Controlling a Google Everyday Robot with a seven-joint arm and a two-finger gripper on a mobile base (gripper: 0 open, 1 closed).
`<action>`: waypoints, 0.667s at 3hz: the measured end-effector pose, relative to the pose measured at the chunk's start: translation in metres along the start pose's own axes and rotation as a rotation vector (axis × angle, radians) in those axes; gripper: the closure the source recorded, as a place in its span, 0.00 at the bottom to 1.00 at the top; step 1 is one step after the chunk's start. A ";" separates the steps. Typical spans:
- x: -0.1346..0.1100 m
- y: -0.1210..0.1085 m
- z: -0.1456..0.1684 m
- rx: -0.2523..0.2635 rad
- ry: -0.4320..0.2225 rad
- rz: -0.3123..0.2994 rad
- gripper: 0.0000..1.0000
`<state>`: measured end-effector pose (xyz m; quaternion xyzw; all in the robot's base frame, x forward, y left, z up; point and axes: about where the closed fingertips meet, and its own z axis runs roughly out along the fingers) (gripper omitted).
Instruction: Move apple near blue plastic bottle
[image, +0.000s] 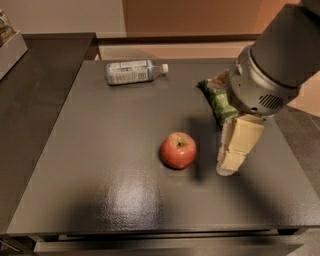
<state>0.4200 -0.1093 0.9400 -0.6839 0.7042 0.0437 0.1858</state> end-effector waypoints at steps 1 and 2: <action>-0.020 0.005 0.019 -0.030 -0.014 -0.026 0.00; -0.034 0.012 0.051 -0.072 -0.014 -0.038 0.00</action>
Offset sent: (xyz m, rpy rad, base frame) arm 0.0020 0.0764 -0.0779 0.0029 0.1147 0.0876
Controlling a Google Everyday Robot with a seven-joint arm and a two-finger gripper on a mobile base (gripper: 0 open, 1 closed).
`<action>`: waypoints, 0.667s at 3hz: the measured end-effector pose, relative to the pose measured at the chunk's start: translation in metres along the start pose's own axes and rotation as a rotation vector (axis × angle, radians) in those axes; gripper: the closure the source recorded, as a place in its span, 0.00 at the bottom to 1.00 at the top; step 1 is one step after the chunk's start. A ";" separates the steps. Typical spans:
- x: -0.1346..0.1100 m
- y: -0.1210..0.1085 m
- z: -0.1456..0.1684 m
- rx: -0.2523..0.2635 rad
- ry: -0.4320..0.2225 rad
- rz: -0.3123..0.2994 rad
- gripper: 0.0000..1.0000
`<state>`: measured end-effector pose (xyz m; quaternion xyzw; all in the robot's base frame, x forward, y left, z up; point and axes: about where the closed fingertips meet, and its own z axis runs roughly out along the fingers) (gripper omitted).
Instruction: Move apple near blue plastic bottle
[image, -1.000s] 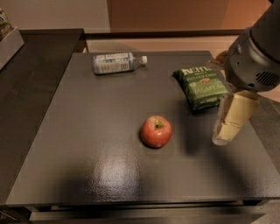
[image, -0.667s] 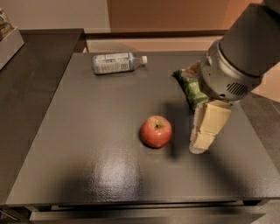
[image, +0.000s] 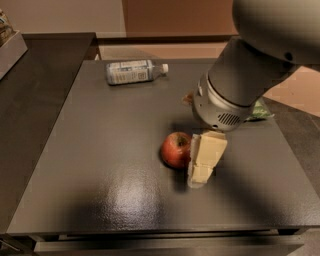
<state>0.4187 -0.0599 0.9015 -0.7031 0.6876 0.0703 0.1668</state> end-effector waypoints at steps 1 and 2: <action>-0.005 0.001 0.024 -0.028 0.002 -0.002 0.00; -0.004 -0.001 0.036 -0.040 0.006 0.006 0.00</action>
Offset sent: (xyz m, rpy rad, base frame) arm 0.0130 0.0152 -0.0496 -0.0112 0.0643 -0.0032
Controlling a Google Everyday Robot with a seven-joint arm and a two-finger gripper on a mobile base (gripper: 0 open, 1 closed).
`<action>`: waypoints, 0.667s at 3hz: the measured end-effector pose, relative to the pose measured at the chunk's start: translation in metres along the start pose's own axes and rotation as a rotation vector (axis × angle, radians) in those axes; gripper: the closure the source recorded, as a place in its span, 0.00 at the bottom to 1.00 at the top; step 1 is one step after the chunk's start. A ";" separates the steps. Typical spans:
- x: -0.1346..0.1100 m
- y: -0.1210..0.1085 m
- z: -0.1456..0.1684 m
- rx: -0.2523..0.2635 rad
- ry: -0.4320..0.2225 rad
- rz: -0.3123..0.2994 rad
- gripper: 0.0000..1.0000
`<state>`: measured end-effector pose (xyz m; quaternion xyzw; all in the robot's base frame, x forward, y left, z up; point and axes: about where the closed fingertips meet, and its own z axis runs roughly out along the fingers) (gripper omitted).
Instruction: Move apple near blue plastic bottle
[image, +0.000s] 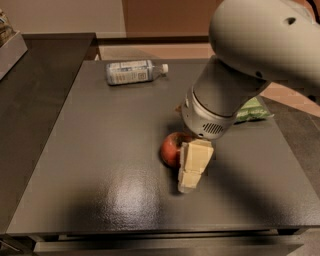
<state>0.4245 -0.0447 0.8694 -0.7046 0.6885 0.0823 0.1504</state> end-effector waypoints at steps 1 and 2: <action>0.004 -0.002 0.009 -0.007 0.004 0.009 0.00; 0.008 -0.002 0.015 -0.010 0.007 0.013 0.18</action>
Offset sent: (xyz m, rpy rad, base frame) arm 0.0062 -0.0074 -0.0265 -0.0076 0.0231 -0.0184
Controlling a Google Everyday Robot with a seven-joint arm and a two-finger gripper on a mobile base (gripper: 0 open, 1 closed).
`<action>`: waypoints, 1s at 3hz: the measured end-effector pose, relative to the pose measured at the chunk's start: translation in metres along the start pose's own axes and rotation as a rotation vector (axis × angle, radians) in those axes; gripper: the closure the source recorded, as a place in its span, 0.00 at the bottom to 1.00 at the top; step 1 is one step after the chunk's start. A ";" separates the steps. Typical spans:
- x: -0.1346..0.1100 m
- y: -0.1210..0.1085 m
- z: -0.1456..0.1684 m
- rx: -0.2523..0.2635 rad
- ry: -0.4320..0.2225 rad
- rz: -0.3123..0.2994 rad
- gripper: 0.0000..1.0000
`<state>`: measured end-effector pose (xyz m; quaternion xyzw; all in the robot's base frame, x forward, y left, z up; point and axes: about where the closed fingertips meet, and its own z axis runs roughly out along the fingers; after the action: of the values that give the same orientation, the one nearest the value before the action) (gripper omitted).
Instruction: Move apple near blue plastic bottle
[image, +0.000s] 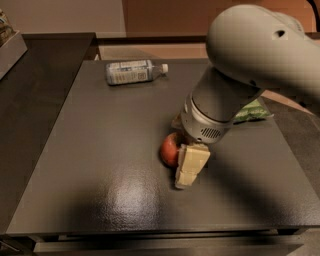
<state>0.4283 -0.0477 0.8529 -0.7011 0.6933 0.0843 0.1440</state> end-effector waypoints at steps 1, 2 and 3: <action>0.003 0.000 0.002 0.000 -0.007 -0.004 0.41; 0.001 -0.002 -0.005 0.010 -0.027 -0.010 0.64; -0.013 -0.020 -0.022 0.063 -0.048 -0.001 0.88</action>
Offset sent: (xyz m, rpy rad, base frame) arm 0.0041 -0.0048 0.0122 0.0550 -0.0247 0.0091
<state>0.4464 -0.0428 0.8797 -0.6944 0.6915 0.0791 0.1827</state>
